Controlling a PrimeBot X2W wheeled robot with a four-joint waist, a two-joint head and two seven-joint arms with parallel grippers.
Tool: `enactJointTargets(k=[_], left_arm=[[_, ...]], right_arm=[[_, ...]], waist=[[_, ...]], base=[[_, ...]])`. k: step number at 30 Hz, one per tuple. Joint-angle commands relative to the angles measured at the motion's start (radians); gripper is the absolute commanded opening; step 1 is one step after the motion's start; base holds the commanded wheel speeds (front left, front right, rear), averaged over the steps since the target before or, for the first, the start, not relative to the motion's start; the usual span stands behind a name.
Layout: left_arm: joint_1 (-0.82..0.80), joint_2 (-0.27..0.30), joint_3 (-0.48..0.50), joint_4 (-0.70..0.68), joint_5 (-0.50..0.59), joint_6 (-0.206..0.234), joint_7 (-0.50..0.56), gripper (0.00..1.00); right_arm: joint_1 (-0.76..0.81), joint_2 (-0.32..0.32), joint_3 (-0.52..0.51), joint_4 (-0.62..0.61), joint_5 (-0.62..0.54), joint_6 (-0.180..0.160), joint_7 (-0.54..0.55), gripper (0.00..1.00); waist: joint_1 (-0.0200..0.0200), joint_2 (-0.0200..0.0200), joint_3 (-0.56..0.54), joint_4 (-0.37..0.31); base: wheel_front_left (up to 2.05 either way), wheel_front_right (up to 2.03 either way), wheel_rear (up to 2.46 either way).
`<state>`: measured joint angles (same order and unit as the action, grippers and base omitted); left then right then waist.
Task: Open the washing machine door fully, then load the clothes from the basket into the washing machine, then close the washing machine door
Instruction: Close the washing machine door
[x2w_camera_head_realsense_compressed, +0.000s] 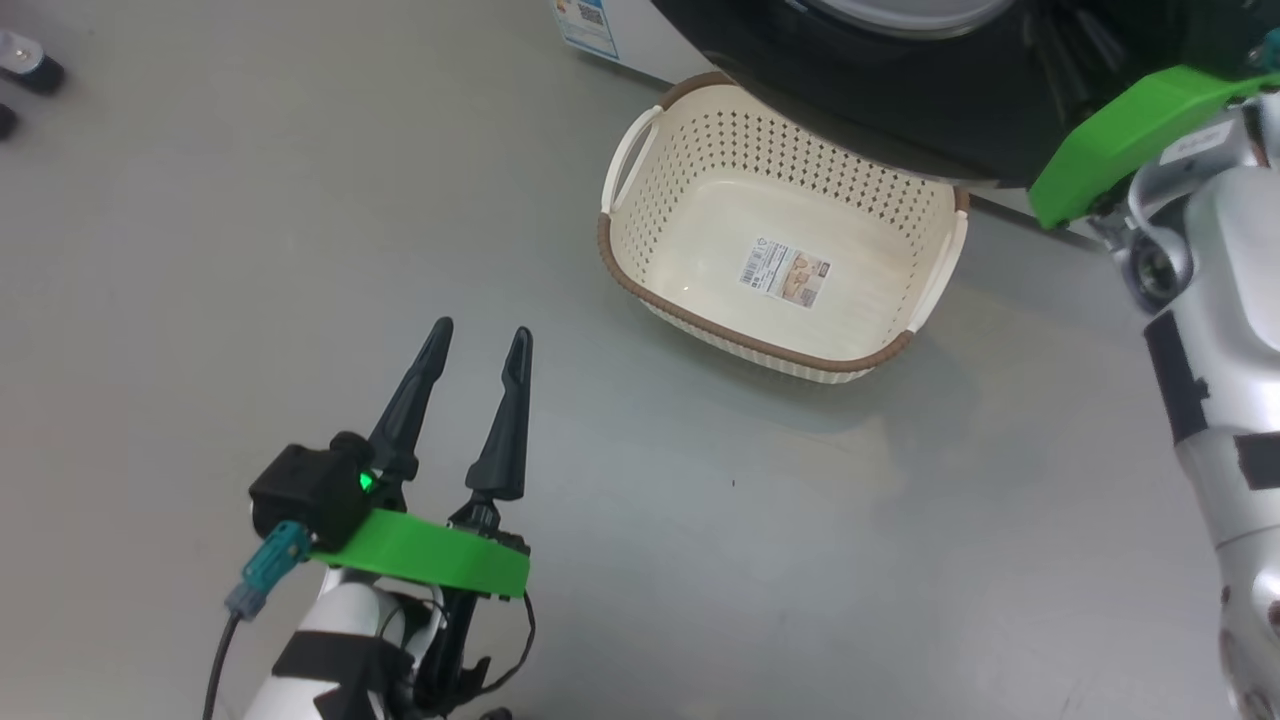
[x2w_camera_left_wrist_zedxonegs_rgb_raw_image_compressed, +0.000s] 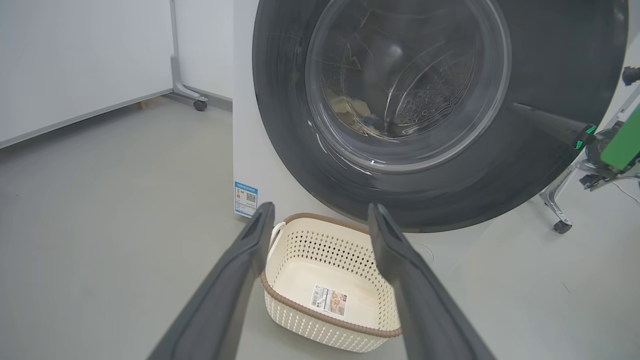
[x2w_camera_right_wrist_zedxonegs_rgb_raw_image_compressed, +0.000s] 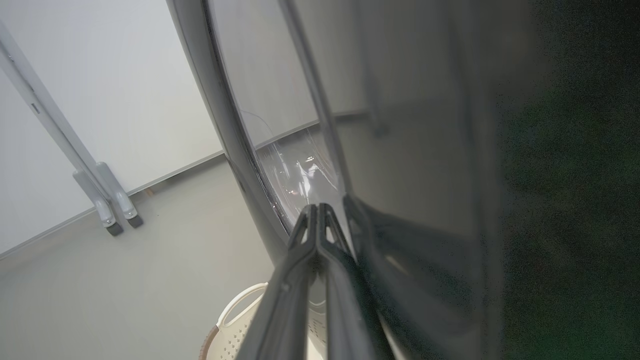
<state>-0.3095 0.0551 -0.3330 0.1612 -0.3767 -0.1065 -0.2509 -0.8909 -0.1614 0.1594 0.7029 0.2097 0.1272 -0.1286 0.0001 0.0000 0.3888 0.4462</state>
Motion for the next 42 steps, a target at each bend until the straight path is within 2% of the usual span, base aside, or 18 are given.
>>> enactJointTargets(k=[1,16,22,33,42], left_arm=[[-0.03,0.011,0.035,-0.029,0.012,-0.009,-0.011,1.0],[-0.066,-0.004,0.006,-0.016,0.001,-0.022,-0.011,1.0],[-0.075,-0.005,-0.013,-0.015,-0.013,-0.023,-0.011,1.0],[-0.078,-0.005,-0.026,-0.02,-0.025,-0.024,-0.011,1.0],[-0.071,-0.005,-0.02,-0.012,-0.022,-0.024,-0.011,1.0]], right_arm=[[-0.054,-0.004,-0.004,-0.023,-0.01,0.003,0.005,0.0],[-0.238,-0.051,-0.082,0.123,-0.086,0.003,-0.011,0.0],[-0.296,-0.06,-0.152,0.188,-0.146,0.003,-0.054,0.0],[-0.331,-0.036,-0.314,0.258,-0.267,0.003,-0.109,0.0],[-0.306,-0.008,-0.329,0.302,-0.309,0.003,-0.121,0.0]], waist=[[-0.0001,0.0,0.015,0.013],[-0.0001,0.0,0.068,0.077],[-0.0001,0.0,0.072,0.092],[-0.0001,0.0,0.063,0.102],[-0.0001,0.0,0.041,0.093]], base=[[0.0,0.0,0.0],[0.0,0.0,0.0],[0.0,0.0,0.0],[0.0,0.0,0.0],[0.0,0.0,0.0]])
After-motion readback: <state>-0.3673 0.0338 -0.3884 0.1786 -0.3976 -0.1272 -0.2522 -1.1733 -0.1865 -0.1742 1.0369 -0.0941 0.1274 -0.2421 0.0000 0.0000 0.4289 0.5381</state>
